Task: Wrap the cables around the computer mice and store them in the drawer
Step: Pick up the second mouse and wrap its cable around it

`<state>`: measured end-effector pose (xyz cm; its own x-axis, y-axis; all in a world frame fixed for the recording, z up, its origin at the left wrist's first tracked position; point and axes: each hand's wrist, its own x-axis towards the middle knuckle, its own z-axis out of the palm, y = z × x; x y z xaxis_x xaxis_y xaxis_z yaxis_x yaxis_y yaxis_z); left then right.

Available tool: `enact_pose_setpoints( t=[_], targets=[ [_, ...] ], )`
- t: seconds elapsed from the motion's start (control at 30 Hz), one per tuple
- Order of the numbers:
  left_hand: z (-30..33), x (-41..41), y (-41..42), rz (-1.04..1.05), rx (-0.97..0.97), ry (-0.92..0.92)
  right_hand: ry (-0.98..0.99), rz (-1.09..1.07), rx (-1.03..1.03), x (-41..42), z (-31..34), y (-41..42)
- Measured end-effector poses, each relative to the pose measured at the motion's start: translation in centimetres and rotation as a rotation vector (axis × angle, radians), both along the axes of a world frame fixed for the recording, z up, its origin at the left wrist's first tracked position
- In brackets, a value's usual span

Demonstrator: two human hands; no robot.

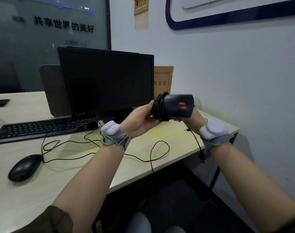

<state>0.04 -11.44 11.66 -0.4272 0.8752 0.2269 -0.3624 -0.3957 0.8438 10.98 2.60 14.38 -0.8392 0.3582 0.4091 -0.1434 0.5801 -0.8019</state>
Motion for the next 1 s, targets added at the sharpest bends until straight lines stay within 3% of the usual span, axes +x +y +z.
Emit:
enact_pose_setpoints(
  t=[0.1, 0.2, 0.33, 0.4, 0.57, 0.77, 0.97, 1.0],
  targets=[
    [0.5, -0.2, 1.0, 0.218, 0.083, -0.113, -0.056, 0.035, -0.153, -0.8, -0.9, -1.4],
    [0.4, -1.2, 1.1, 0.454, 0.097, -0.173, -0.291, 0.061, -0.034, -0.8, -1.4, -2.0],
    [-0.4, -2.7, 0.6, 0.755, -0.09, -0.004, -0.472, 0.041, 0.226, -0.1, -1.0, -2.7],
    [-0.6, -3.1, 0.0, 0.801, -0.198, 0.119, -0.474, 0.022, 0.327, 0.1, -0.6, -3.0],
    [-0.7, -3.1, -1.5, 0.709, -0.454, 0.569, -0.284, -0.016, 0.474, 1.0, 0.7, -3.1],
    [-0.2, -1.6, -3.5, 0.299, -0.523, 0.65, -0.106, -0.042, 0.582, 1.3, 0.2, -2.6],
    [0.7, -1.5, -5.8, 0.063, -0.57, 0.625, -0.125, 0.071, 0.306, 1.6, -0.5, -2.7],
    [-3.0, 0.0, -11.0, 0.065, -0.636, 0.587, -0.214, 0.186, 0.264, 1.8, -4.3, -6.7]
  ],
)
